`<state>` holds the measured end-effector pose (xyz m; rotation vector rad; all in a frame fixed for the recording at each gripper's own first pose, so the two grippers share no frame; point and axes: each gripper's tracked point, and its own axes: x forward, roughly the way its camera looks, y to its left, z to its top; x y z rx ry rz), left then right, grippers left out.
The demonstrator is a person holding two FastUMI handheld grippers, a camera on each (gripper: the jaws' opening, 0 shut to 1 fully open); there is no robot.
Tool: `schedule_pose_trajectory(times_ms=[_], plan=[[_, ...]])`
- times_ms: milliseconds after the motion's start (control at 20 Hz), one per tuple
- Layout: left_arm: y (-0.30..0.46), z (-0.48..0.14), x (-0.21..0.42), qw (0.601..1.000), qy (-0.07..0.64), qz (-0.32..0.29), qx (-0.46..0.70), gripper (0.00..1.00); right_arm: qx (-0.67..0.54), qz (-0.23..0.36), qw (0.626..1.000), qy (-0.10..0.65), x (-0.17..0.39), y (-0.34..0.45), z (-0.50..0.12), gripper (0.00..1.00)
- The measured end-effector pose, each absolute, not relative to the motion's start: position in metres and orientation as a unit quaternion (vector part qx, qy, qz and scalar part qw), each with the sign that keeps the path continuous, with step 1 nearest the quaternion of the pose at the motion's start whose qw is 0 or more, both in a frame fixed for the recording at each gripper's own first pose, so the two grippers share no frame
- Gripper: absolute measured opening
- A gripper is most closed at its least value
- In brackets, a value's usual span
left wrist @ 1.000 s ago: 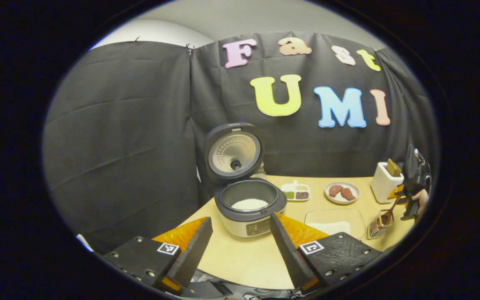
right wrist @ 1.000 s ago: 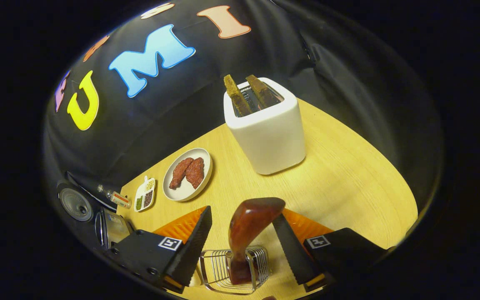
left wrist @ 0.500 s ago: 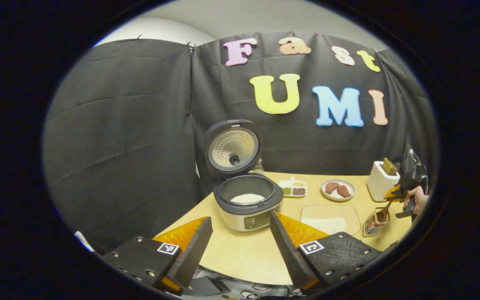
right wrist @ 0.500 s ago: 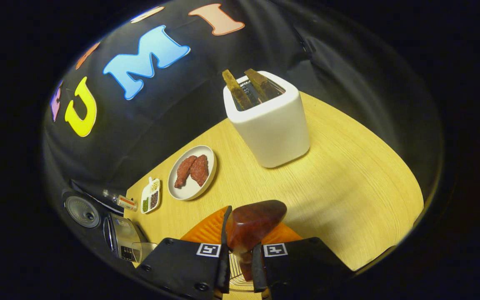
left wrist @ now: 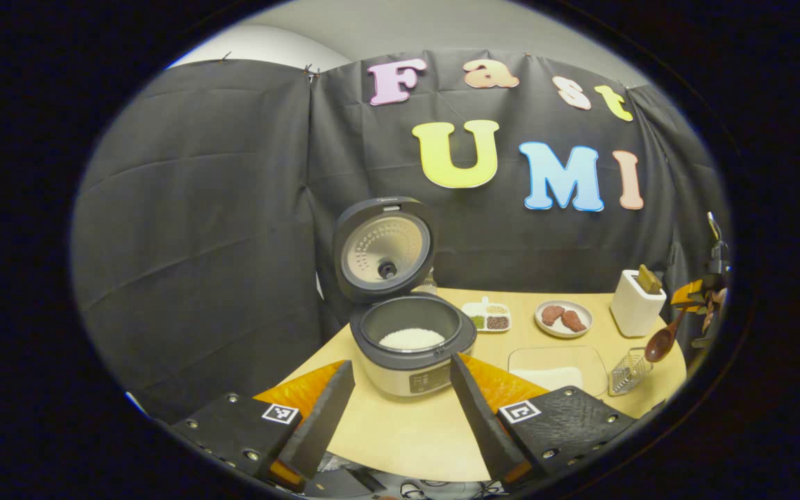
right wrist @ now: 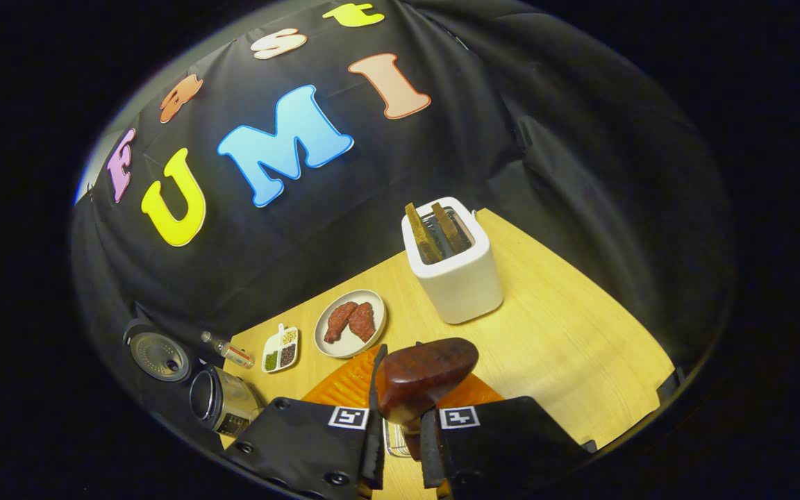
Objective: Close the left gripper, press the button to open the rice cooker; take a wooden spoon from the chopstick holder with the right hand, scoop a spoonful of rice and pour it into the rice cooker, then put the wooden spoon back into the chopstick holder.
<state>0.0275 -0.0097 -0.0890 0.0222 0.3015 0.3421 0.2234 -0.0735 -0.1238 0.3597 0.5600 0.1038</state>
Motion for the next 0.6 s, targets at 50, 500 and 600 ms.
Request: schedule_pose_trajectory(times_ms=[50, 500, 600], plan=[[-0.007, -0.084, 0.036, 0.976, 0.148, 0.162, 0.013, 0.89, 0.176, 0.036, 0.947, 0.268, 0.217, -0.083, -0.116, 0.23], [-0.002, -0.078, 0.102, 0.990, 0.131, 0.040, 0.031, 0.89, 0.229, -0.081, 0.942, 0.230, 0.134, -0.120, -0.083, 0.23], [0.001, -0.071, 0.112, 0.992, 0.124, 0.019, 0.022, 0.89, 0.225, -0.087, 0.945, 0.222, 0.117, -0.112, -0.076, 0.23]])
